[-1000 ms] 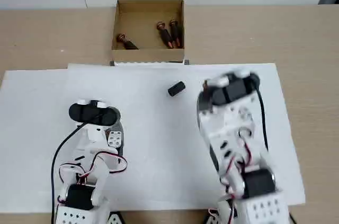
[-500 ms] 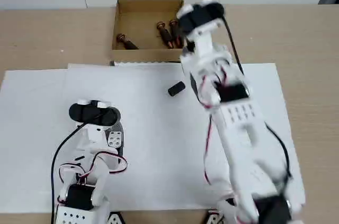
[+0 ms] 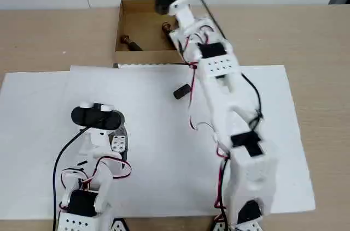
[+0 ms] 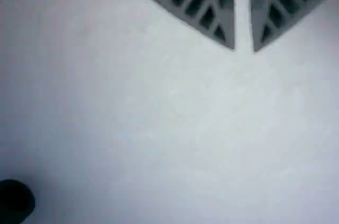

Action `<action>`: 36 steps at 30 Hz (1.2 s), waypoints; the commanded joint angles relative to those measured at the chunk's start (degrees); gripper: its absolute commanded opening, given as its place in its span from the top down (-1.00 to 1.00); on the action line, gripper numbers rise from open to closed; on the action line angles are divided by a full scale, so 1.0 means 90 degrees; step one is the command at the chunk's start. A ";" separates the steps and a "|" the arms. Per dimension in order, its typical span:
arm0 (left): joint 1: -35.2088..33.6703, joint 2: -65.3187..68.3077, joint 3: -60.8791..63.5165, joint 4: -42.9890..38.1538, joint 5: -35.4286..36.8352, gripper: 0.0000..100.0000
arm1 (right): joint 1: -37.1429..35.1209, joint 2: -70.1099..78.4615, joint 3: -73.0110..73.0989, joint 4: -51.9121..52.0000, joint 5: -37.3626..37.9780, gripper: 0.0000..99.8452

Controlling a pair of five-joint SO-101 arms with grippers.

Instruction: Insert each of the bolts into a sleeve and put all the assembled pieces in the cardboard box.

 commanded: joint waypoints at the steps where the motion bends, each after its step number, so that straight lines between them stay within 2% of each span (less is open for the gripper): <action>1: 0.0010 -0.0059 -0.0044 0.0029 -0.0029 0.99 | -0.0161 0.0611 -0.1280 -0.0405 0.0498 0.99; 7: 0.0000 -0.0059 -0.0044 0.0029 -0.0029 0.99 | -0.0327 0.1822 -0.2295 -0.0679 0.1543 0.98; 12: -0.0010 -0.0059 -0.0044 0.0029 -0.0020 0.99 | -0.0415 0.2300 -0.2764 -0.0513 0.1582 0.70; 22: -0.0020 -0.0059 -0.0044 0.0029 -0.0020 0.99 | -0.0435 0.2261 -0.2930 -0.0405 0.1592 0.76; 36: -0.0020 -0.0059 -0.0044 0.0029 -0.0010 0.99 | -0.0435 0.0562 -0.2930 0.2427 0.1543 0.76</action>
